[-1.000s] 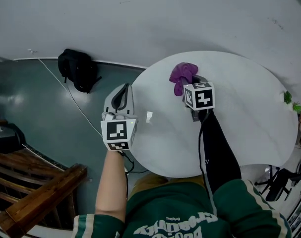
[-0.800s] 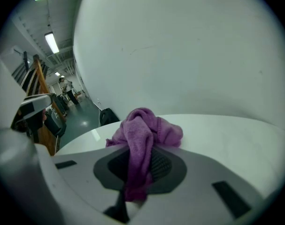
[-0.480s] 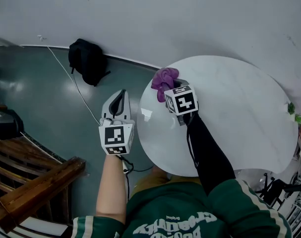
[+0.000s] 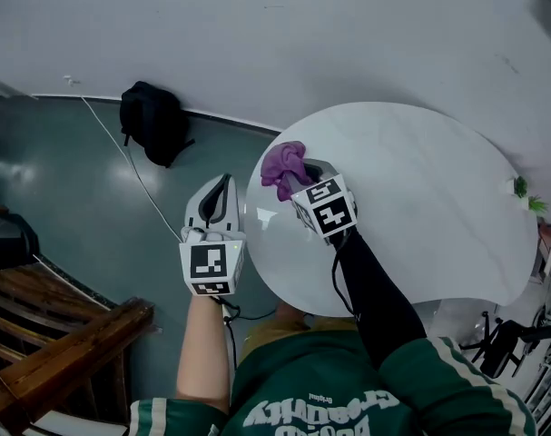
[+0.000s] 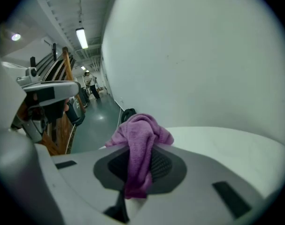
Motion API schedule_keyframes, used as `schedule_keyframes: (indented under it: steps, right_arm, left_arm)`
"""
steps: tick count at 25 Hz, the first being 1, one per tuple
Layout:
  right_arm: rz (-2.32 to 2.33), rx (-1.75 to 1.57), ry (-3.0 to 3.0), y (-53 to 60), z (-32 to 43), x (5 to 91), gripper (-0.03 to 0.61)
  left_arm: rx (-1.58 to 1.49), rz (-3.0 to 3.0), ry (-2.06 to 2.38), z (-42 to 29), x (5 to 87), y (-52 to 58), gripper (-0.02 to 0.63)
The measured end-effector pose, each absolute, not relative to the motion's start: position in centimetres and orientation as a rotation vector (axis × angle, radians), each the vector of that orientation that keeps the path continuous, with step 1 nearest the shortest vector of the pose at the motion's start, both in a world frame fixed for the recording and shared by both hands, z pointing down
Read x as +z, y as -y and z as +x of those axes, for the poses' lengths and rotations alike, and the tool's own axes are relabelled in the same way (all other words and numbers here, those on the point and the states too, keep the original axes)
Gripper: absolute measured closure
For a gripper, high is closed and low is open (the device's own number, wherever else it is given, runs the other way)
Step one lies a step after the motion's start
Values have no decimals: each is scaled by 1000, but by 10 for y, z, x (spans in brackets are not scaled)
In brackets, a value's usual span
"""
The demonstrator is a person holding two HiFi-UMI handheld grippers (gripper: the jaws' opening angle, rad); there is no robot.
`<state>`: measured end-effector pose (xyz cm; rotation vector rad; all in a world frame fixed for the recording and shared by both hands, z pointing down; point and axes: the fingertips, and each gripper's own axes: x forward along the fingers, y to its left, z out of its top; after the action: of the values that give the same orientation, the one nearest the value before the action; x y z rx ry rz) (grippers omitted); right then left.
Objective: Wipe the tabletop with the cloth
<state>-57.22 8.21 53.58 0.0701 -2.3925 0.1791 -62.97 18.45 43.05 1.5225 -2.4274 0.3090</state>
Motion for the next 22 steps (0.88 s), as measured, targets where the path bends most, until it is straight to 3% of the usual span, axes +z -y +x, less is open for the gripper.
schedule_keyframes:
  steps: [9,22]
  right_arm:
    - [421,126,2391,34,-408,485,520]
    - [765,173,2343,223,-72,457,520]
  left_arm:
    - [241,1876,2230,-506,408,-68,614]
    - [271,2194,2002,-198,383,142,614]
